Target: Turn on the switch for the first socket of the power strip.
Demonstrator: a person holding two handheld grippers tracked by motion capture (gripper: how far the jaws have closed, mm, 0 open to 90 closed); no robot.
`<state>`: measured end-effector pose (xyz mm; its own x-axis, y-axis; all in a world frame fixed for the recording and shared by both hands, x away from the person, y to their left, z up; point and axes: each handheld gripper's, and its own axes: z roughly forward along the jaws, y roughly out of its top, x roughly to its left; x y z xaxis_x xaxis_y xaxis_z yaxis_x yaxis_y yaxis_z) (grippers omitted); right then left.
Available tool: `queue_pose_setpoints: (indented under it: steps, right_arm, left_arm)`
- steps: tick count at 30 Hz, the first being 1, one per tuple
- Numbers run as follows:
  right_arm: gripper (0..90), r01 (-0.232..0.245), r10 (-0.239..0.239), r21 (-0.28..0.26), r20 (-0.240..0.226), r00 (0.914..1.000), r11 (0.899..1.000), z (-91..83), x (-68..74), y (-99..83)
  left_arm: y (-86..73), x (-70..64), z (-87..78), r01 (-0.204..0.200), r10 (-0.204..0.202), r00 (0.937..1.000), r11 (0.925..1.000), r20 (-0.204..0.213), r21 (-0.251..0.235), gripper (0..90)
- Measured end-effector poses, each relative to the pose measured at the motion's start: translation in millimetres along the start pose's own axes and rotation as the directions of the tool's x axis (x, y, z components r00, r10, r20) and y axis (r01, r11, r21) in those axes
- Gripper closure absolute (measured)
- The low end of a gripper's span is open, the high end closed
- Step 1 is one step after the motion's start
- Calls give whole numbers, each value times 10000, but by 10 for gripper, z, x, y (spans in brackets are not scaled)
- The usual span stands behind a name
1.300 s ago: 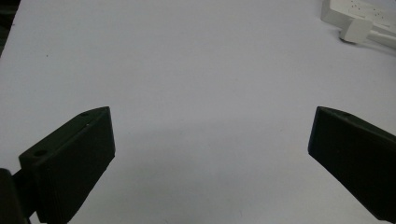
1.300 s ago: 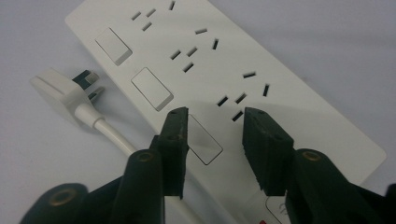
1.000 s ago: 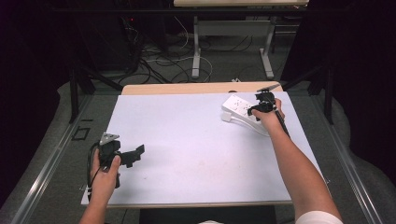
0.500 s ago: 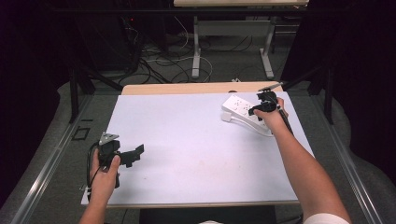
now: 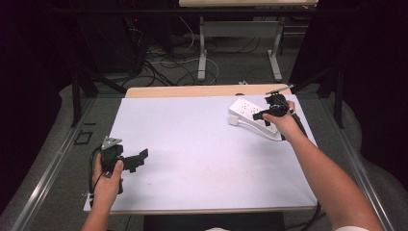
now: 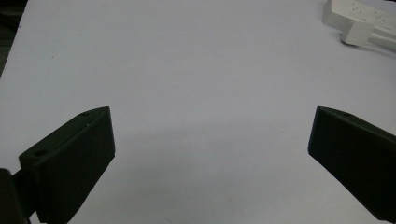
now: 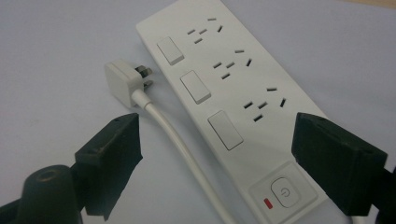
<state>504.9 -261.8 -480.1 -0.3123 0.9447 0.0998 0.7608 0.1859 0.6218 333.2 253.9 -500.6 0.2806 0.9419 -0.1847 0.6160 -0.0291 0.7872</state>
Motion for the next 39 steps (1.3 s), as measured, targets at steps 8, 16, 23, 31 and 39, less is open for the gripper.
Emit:
queue_pose_setpoints:
  steps: [8,16,23,31,39]
  right_arm:
    - [48,224,-227,-433,-59,9997,9988,-178,80,-37]
    - [0,549,-573,-724,-311,9979,9959,-324,167,-73]
    - [0,1227,-1270,-1051,-356,9913,9869,-454,255,-121]
    - [0,1622,-1696,-1271,-493,9843,9785,-576,325,-204]
    - [0,1676,-1789,-1302,-808,9805,9772,-733,367,-307]
  left_arm:
    - [1,0,-4,40,-40,10000,10000,-13,-23,7]
    - [5,-5,-17,79,-79,10000,10000,-5,-55,7]
    - [5,-5,-22,85,-85,10000,10000,3,-32,6]
    - [7,-12,-22,61,-61,10000,10000,15,-55,7]
    - [9,-14,-24,53,-53,10000,10000,11,-69,6]
